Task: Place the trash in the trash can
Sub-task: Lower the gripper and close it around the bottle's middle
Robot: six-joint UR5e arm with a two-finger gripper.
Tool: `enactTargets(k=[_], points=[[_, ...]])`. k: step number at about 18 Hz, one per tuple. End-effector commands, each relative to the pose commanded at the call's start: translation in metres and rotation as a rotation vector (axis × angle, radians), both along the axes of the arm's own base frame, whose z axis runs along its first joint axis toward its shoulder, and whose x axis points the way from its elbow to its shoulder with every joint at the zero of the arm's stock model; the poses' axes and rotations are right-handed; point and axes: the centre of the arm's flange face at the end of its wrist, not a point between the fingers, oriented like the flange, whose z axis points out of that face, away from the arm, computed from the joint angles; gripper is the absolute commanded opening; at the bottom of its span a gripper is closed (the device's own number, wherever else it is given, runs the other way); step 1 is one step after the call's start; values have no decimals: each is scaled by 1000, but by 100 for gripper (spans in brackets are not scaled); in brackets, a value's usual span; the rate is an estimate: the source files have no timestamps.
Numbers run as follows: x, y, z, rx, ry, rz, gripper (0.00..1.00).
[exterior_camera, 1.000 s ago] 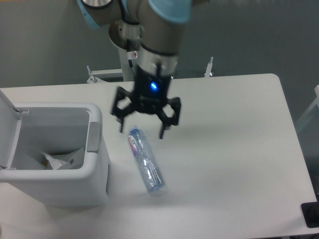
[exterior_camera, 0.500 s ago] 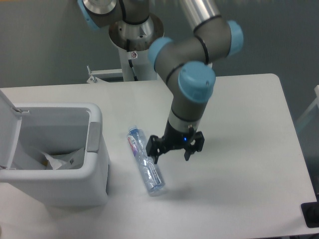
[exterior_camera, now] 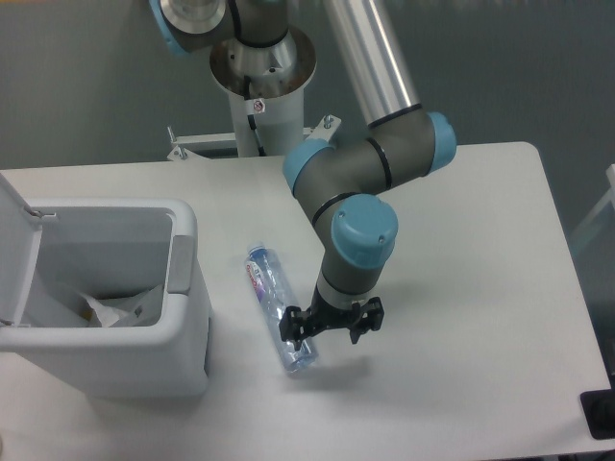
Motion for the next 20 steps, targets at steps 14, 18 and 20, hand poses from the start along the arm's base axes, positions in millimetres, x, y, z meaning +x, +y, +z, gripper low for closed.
enactTargets(k=[14,18,20], points=[[14,8,-30,-59,-11,-19,100],[18,11,-29,-58,-9,-25,98],[18,10,-31,-60,-12,-25,93]])
